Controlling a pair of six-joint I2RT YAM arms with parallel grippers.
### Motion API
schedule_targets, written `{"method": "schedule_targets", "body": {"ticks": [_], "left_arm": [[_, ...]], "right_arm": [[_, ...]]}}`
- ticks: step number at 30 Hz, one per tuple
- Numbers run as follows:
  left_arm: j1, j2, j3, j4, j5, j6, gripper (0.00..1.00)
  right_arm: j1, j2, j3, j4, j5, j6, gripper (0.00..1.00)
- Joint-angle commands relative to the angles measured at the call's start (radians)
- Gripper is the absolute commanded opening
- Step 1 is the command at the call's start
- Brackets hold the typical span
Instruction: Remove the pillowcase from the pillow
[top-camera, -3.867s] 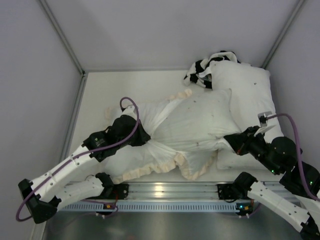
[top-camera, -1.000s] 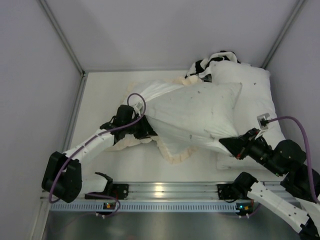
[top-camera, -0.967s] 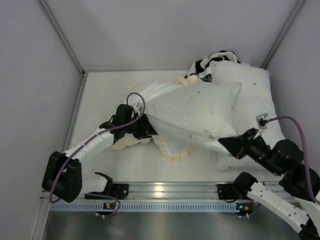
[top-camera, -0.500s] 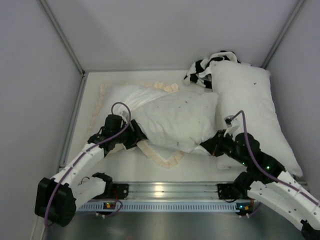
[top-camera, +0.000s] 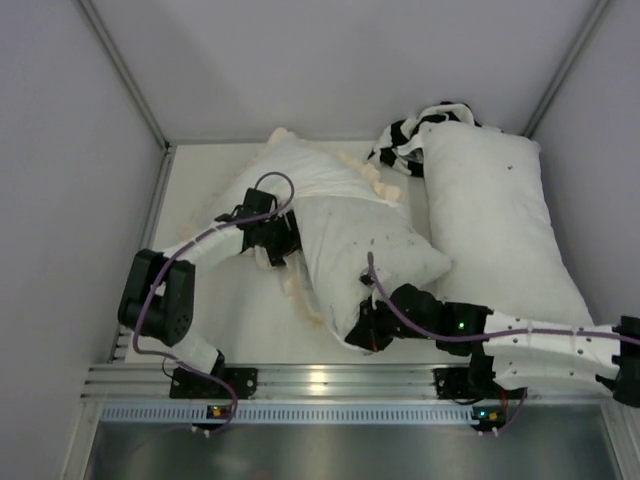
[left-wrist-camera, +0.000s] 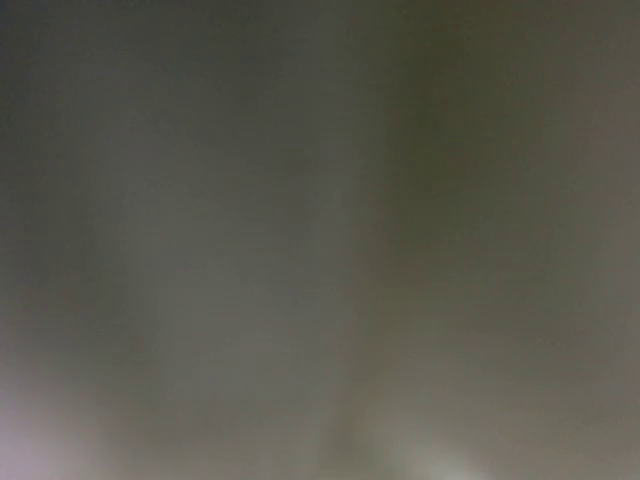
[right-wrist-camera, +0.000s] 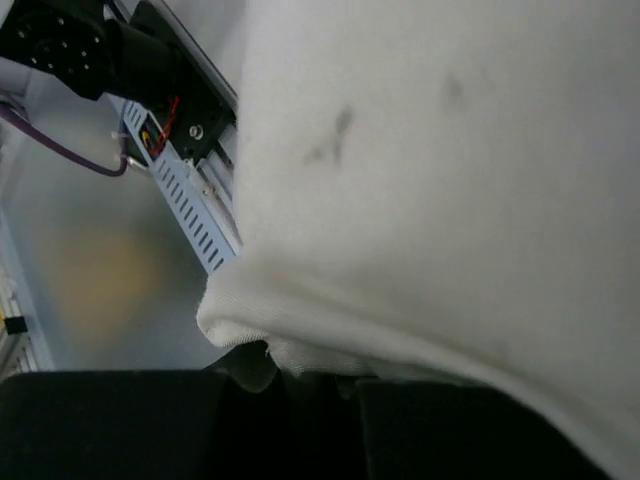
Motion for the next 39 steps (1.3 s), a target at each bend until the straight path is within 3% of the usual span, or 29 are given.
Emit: {"method": "schedule_targets", "body": {"ticks": [1, 3, 4, 6, 10, 11, 14, 16, 21, 24, 28, 32, 37, 39], "left_arm": [[-0.011, 0.122, 0.171, 0.075, 0.068, -0.006, 0.69], [-0.012, 0.126, 0.248, -0.001, 0.036, 0.034, 0.69], [-0.008, 0.089, 0.257, -0.026, -0.025, 0.046, 0.70], [-0.010, 0.034, 0.242, -0.102, -0.149, 0.074, 0.73], [-0.008, -0.205, 0.154, -0.231, -0.365, 0.083, 0.77], [-0.008, -0.247, 0.122, -0.259, -0.428, 0.080, 0.82], [-0.008, -0.421, 0.082, -0.348, -0.519, 0.073, 0.83], [-0.008, -0.530, 0.055, -0.386, -0.503, 0.076, 0.83], [-0.010, -0.667, 0.010, -0.385, -0.153, 0.065, 0.80], [-0.012, -0.713, -0.001, -0.385, -0.035, 0.065, 0.80], [-0.013, -0.771, -0.004, -0.387, 0.025, 0.070, 0.80], [-0.012, -0.802, -0.021, -0.387, 0.073, 0.059, 0.80], [-0.013, -0.842, -0.038, -0.387, 0.096, 0.050, 0.80], [-0.012, -0.853, -0.044, -0.387, 0.100, 0.048, 0.80]], "right_arm": [[0.212, 0.140, 0.139, 0.164, -0.110, 0.003, 0.00], [0.269, 0.222, 0.186, 0.163, -0.087, -0.020, 0.05], [0.271, 0.239, 0.218, 0.153, -0.078, -0.025, 0.33], [0.271, 0.259, 0.256, 0.068, 0.027, -0.051, 0.62], [0.268, 0.242, 0.316, -0.107, 0.212, -0.106, 0.80], [0.266, 0.240, 0.330, -0.142, 0.233, -0.121, 0.82], [0.266, 0.212, 0.388, -0.247, 0.290, -0.166, 0.84], [0.266, 0.161, 0.425, -0.300, 0.335, -0.180, 0.84], [0.230, 0.009, 0.456, -0.379, 0.576, -0.154, 0.83], [0.086, -0.075, 0.431, -0.429, 0.645, -0.135, 0.79], [-0.219, -0.111, 0.402, -0.439, 0.558, -0.203, 0.79], [-0.374, -0.025, 0.387, -0.439, 0.461, -0.237, 0.79], [-0.445, 0.078, 0.264, -0.373, 0.317, -0.181, 0.78], [-0.445, 0.087, 0.168, -0.295, 0.168, -0.142, 0.77]]}}
